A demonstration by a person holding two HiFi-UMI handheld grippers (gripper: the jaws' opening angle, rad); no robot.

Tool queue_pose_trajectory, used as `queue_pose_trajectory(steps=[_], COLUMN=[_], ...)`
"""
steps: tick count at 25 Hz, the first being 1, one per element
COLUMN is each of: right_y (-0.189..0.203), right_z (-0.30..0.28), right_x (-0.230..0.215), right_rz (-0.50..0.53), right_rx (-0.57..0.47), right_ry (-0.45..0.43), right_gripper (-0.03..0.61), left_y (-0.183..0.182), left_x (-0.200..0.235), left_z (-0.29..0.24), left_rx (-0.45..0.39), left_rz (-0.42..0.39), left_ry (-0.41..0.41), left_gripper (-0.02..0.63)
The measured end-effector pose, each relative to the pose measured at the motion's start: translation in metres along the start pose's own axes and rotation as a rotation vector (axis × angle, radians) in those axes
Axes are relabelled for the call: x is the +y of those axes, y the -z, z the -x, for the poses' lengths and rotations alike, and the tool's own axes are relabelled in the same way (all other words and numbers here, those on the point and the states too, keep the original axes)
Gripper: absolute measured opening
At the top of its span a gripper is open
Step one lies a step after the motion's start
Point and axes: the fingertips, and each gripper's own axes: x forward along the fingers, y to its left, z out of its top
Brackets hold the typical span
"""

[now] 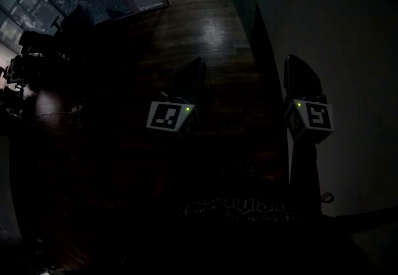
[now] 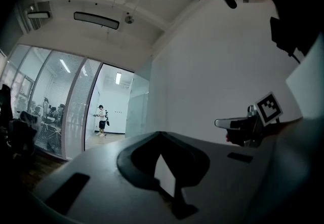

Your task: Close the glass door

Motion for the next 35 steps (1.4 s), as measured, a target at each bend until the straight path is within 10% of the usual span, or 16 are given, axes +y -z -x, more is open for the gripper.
queue_pose_trajectory(steps=[35], right_y=[0.021], right_z=[-0.263], right_x=[-0.113], right_rz=[-0.001], right_rx=[0.006], right_ry=[-0.007], right_gripper=[0.002], left_y=[-0.007], left_x=[0.127], left_z=[-0.251], left_rx=[-0.059], left_rz=[0.002], left_ry=[-0.036], left_gripper=[0.002])
